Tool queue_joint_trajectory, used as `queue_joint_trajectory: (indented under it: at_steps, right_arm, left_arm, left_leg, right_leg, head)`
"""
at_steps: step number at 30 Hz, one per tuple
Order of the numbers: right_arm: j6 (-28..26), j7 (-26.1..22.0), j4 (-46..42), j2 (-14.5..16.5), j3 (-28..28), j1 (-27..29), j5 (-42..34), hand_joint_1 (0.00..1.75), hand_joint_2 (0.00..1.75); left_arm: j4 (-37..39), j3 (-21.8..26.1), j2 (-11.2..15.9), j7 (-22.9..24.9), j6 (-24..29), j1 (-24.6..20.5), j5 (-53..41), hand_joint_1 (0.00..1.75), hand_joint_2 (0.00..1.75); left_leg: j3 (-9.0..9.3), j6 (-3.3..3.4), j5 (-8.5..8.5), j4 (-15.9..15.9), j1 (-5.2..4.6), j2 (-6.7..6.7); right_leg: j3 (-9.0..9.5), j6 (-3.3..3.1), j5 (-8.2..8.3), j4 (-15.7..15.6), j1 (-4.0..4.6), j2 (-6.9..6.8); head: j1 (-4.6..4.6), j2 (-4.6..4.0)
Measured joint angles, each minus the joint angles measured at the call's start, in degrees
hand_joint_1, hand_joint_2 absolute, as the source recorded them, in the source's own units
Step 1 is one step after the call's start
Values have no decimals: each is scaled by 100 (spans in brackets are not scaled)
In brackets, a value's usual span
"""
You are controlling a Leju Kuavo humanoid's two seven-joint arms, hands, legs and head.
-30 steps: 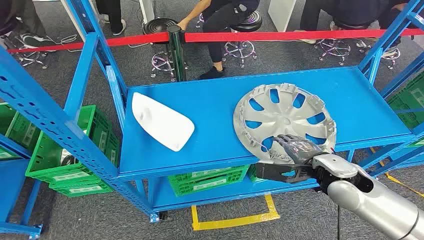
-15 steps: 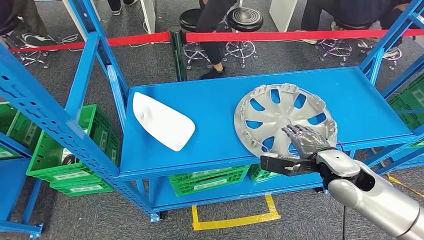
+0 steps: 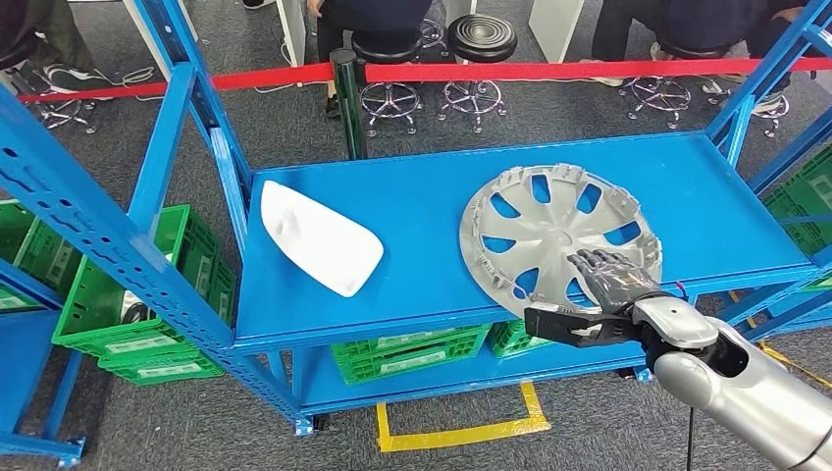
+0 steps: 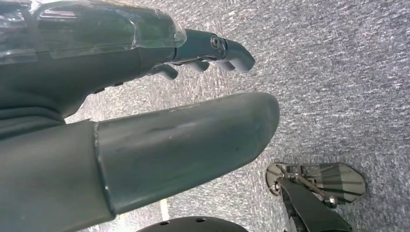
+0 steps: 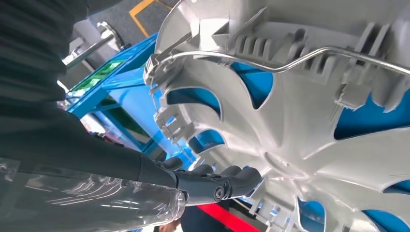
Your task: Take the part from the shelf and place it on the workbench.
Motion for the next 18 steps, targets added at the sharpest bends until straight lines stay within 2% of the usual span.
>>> queue_joint_trajectory:
  at_steps: [18]
  right_arm:
    - [-25, -127, 204, 207, 3, 54, -328, 0, 175]
  left_arm:
    - [0, -2, 0, -57, 0, 0, 0, 0, 0]
  left_leg:
    - [2, 0, 0, 0, 0, 23]
  right_leg:
    - [0, 0, 0, 0, 0, 4]
  head:
    - [-1, 0]
